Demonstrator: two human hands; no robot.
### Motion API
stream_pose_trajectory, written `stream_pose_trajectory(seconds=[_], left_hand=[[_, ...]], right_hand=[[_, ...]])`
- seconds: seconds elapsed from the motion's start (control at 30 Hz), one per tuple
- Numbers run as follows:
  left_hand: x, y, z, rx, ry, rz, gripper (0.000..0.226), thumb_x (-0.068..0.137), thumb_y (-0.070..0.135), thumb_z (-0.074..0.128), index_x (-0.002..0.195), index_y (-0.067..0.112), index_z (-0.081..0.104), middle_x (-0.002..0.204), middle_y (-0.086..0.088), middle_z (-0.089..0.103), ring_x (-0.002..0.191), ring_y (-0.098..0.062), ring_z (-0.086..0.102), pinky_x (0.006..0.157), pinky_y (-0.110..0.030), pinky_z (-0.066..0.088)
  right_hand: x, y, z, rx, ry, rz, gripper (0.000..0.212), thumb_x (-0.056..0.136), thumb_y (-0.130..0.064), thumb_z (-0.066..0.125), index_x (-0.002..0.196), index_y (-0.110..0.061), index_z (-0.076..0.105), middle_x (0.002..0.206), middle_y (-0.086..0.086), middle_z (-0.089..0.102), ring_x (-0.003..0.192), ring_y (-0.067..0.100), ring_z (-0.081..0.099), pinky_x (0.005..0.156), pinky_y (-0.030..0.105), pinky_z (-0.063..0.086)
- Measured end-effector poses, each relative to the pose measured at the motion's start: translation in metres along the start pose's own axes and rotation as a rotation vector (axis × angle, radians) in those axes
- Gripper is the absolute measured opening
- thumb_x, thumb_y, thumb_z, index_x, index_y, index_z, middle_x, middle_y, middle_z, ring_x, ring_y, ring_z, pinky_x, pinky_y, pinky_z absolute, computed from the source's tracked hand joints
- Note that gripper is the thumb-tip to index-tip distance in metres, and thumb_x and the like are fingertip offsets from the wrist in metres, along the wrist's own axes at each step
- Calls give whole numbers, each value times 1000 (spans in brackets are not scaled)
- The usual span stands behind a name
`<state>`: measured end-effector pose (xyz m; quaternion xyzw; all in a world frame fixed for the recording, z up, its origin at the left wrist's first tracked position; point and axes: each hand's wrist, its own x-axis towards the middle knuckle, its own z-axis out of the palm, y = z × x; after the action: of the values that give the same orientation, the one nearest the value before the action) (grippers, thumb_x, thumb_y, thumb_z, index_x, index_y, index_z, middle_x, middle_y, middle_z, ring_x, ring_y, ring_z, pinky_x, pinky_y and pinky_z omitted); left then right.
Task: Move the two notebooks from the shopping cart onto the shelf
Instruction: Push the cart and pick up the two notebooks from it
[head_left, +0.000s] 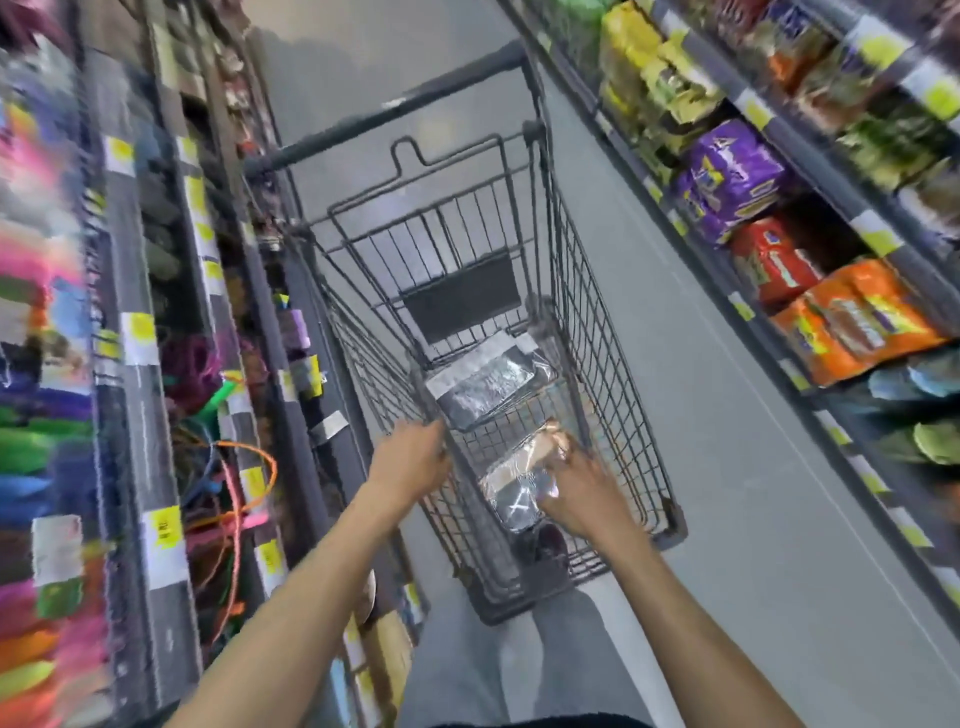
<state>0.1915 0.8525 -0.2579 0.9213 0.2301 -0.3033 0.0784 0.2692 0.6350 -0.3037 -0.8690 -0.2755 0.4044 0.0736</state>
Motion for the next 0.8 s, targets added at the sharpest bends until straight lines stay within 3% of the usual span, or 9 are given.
stream_pose_trajectory(seconds=[0.1,0.27,0.4,0.6,0.8], left_hand=[[32,-8,-5,37,-14,33,39,99,32,48,133,13,52,120,-15,62,120,-37,53,93,-49,46],[91,-22,-5,31,4,153,25,100,28,51,118,12,58,101,-7,59,104,-28,58,76,-36,46],[139,-38,5,39,-57,243,33,94,23,60,123,9,56,113,-14,65,105,-33,62,83,-39,52],[204,-49,28,67,-162,281,37,96,14,57,132,6,50,115,-23,62,111,-43,61,90,-47,50],[267,-55,50,75,-221,232,49,91,16,61,136,9,44,125,-24,59,119,-44,55,97,-54,47]], right_hand=[[15,-1,11,26,-18,87,59,98,-45,55,149,-20,39,160,16,29,145,36,34,117,57,27],[43,-11,40,162,-22,233,59,102,-37,50,153,-16,32,160,17,27,150,39,20,119,54,23],[63,-18,73,340,21,370,63,101,-39,52,155,-15,28,163,17,19,151,39,21,117,54,32],[87,-21,123,538,81,602,71,95,-42,61,152,-14,29,142,20,45,135,38,43,111,55,41],[114,-23,155,682,119,792,78,92,-39,66,153,-12,26,150,21,34,139,41,37,108,59,42]])
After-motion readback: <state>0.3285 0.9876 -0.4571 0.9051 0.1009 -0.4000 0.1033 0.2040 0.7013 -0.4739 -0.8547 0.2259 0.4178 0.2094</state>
